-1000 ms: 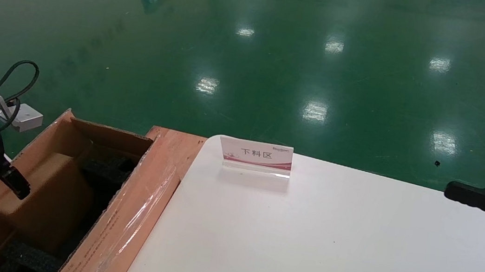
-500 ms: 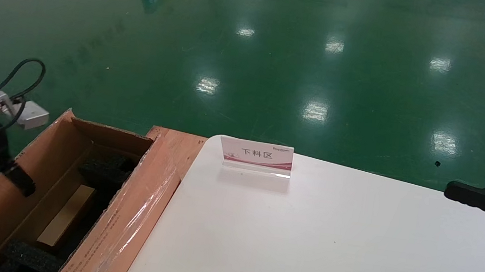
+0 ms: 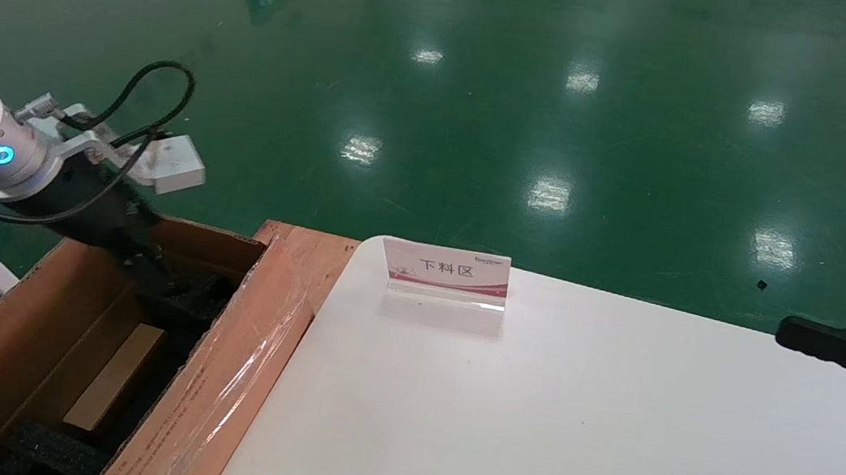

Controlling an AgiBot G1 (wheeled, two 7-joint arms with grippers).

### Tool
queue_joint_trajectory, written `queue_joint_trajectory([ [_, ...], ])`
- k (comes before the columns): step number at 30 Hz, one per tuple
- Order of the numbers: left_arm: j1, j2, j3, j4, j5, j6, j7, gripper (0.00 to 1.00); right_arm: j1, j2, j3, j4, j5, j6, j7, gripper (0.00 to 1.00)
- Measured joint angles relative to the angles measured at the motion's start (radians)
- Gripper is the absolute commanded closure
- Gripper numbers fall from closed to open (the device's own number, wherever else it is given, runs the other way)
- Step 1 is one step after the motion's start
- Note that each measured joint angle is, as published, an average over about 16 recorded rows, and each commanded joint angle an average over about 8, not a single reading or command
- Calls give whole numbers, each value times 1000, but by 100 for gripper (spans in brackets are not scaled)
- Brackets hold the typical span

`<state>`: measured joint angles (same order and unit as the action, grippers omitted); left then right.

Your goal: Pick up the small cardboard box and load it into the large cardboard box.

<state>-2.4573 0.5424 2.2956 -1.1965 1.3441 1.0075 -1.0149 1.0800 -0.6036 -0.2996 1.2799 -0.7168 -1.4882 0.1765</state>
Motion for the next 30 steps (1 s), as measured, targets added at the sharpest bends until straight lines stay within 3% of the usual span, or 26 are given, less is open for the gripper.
queue_joint_trajectory([
  [8, -31, -64, -62, -136, -47, -73, 104, 0, 0, 0, 0, 0, 0, 0, 0, 0],
  [15, 26, -71, -161, -161, -86, -69, 158, 0, 0, 0, 0, -1, 0, 0, 0, 0],
  [30, 348, -38, -603, -145, -213, 62, 317, 0, 0, 0, -1, -1, 0, 0, -1, 0],
])
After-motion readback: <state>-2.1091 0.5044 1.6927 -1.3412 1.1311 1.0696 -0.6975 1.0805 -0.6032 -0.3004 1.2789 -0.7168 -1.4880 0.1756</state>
